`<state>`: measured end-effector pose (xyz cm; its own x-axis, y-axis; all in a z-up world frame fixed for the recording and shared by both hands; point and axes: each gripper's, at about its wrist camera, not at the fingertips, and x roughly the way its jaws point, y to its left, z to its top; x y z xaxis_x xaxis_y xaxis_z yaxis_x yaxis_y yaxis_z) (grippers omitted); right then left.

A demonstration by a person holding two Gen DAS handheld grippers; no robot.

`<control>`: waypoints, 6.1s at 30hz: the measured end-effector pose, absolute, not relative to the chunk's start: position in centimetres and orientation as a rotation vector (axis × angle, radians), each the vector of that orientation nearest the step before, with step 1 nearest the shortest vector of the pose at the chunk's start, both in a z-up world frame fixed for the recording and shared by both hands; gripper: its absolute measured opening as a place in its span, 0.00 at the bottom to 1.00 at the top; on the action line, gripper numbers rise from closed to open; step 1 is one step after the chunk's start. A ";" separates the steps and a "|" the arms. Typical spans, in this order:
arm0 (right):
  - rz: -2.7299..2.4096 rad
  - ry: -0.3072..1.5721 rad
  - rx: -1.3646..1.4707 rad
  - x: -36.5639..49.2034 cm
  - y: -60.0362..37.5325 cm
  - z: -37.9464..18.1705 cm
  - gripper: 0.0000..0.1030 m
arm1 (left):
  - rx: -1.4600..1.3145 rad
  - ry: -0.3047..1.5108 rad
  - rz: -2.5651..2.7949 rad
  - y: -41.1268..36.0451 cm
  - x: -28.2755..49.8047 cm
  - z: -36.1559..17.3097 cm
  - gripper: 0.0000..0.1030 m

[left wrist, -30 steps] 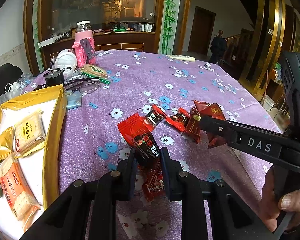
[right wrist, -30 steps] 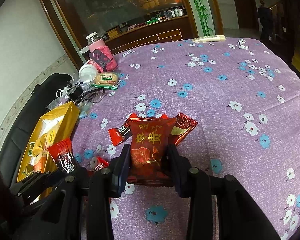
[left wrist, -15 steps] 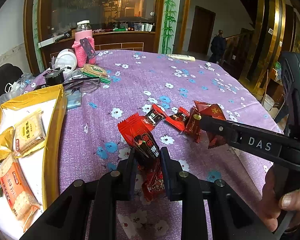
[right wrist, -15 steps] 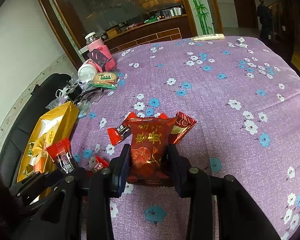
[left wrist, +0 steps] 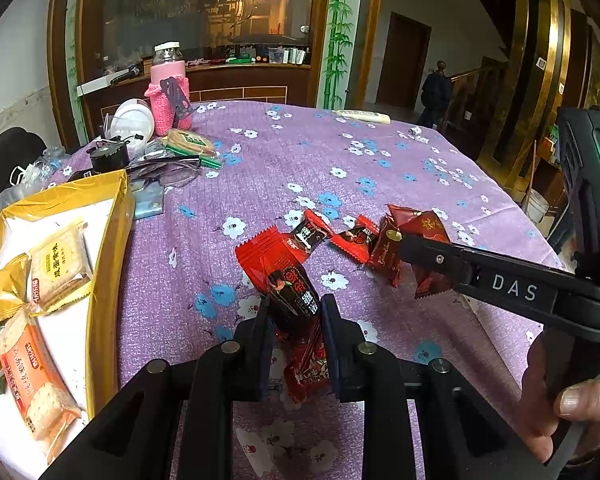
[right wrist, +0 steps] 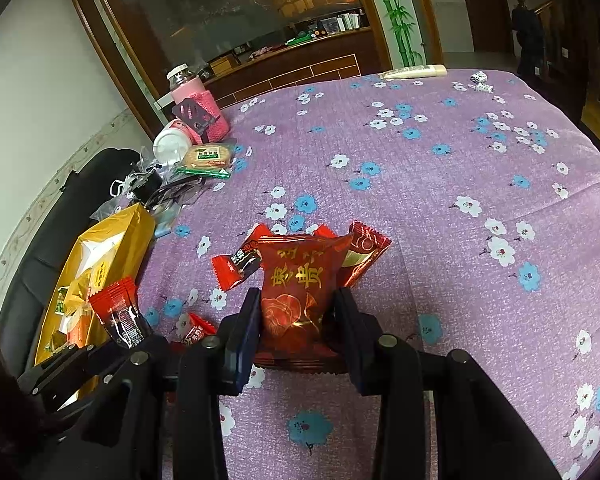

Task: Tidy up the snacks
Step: 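Hold the red candy and red-brown pastry lifted in both grippers, then carry the red candy and red-brown pastry over the white tray with both grippers, then lower both grippers into the tray and open them to release the snacks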

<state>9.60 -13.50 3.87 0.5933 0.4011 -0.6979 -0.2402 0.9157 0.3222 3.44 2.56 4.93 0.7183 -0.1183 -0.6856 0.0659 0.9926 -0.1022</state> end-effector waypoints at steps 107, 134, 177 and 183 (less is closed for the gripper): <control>0.579 0.694 0.047 6.0 -9.4 6.1 0.35 | -0.101 0.624 0.149 6.7 1.4 7.0 0.22; 0.851 0.738 -0.055 -1.7 3.7 7.6 0.35 | -0.247 0.659 0.398 20.2 -4.6 4.7 0.23; 0.993 0.784 -0.187 -5.7 9.1 3.5 0.59 | -0.400 0.717 0.365 24.9 -4.6 2.4 0.61; 0.965 0.741 -0.124 -5.4 8.0 4.1 0.59 | -0.392 0.660 0.368 24.7 -5.3 3.1 0.65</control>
<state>-5.35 8.01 4.09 0.3480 0.7012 -0.6222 -0.7823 0.5830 0.2195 -5.28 24.67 3.09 0.7312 0.2038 -0.6510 -0.4473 0.8638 -0.2319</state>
